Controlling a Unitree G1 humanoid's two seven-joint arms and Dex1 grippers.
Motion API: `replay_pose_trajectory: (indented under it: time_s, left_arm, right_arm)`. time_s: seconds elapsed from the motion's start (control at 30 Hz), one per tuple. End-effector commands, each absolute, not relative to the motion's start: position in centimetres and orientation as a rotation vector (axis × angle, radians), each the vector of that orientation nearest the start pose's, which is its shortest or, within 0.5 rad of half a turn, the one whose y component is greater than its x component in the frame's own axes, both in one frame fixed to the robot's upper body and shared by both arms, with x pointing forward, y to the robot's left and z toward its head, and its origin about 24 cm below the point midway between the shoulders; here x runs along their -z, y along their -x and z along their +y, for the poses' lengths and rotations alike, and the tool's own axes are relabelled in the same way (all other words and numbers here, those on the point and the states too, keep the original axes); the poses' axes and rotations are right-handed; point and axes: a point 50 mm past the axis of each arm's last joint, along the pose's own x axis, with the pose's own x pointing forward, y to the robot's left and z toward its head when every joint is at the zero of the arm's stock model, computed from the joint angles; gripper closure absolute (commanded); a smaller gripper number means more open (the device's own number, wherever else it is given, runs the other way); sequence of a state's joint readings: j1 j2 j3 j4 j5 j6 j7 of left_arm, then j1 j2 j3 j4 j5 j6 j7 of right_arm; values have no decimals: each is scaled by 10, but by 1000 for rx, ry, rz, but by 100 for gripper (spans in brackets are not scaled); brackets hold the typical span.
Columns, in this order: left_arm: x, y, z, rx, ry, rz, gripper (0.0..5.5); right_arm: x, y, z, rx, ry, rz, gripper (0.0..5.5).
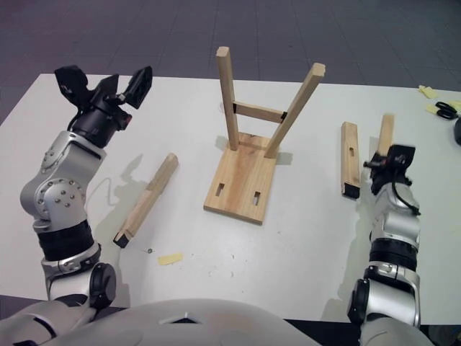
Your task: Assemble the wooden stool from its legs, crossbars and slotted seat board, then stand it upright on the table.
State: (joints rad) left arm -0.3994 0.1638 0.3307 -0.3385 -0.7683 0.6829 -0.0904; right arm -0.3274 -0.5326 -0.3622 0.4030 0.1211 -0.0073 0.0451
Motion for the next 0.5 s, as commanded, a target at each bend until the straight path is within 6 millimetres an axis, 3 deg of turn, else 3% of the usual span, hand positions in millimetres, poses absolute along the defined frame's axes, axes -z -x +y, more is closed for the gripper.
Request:
replay_pose_trajectory:
  time_s: [0.03,0.13,0.27,0.37,0.5]
  left_arm:
    - [-244,-280,167,533,688,-350,10]
    - [-267,-269,156,696,761,-391,10]
    - [-271,-267,134,828,777,-332,10]
    - [-264,-271,125,839,748,-276,10]
    - [-257,-278,115,811,727,-235,10]
  right_arm:
    - [-204,-304,-275,180,417,-570,418]
    - [-233,-300,-234,-29,388,-736,418]
    - [-253,-291,-199,-274,320,-807,418]
    - [-250,-282,-182,-442,304,-789,418]
    - [-223,-271,-170,-636,263,-655,418]
